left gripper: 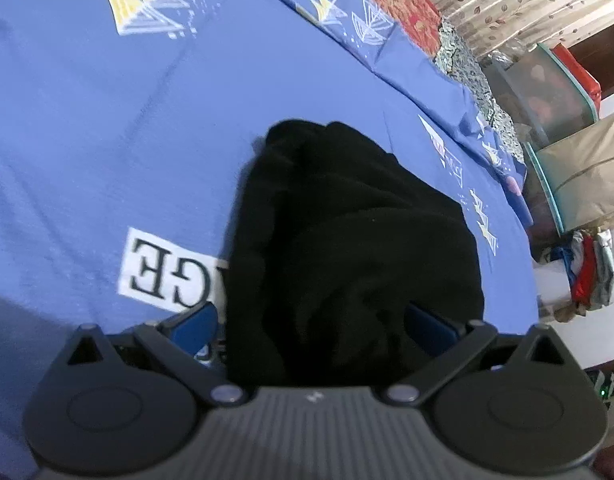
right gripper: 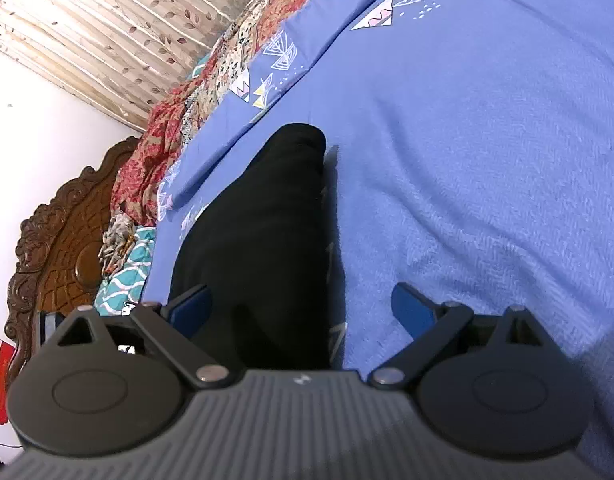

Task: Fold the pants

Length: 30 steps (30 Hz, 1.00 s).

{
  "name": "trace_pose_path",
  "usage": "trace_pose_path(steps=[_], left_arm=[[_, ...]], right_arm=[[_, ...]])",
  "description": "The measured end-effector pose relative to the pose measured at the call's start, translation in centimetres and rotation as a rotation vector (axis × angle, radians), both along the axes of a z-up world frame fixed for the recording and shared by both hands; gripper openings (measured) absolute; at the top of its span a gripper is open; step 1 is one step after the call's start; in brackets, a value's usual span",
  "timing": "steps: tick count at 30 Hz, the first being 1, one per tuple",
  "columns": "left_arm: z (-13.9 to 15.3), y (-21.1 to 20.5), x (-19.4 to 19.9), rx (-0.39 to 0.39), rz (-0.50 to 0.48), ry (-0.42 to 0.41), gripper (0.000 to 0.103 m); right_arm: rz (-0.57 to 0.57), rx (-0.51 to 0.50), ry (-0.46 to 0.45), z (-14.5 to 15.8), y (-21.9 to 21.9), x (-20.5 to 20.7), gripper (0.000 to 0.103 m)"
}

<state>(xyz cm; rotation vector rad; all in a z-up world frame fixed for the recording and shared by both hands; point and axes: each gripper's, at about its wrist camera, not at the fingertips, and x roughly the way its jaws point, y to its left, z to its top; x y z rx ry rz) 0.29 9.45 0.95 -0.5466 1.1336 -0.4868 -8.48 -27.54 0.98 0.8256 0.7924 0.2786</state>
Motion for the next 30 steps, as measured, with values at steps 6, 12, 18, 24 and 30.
trace_pose_path(steps=[6,12,18,24,30], left_arm=[[-0.6,-1.6,0.8,0.039,-0.035,-0.022,0.103],[-0.4,-3.0,0.2,0.125,-0.082,-0.09,0.103],[-0.4,-3.6,-0.2,0.153,-0.086,-0.112,0.103],[-0.5,-3.4,-0.5,0.155,-0.082,-0.121,0.103],[-0.6,-2.8,-0.9,0.14,-0.089,-0.133,0.103]], right_arm=[[0.055,-0.052,0.003,0.7,1.1,2.1,0.098],[0.198,-0.031,0.041,-0.5,4.2,4.9,0.098],[0.232,-0.134,-0.046,-0.6,5.5,3.6,0.103],[0.217,-0.17,-0.071,-0.6,5.9,3.4,0.103],[0.195,-0.192,-0.071,-0.6,6.4,3.7,0.103]])
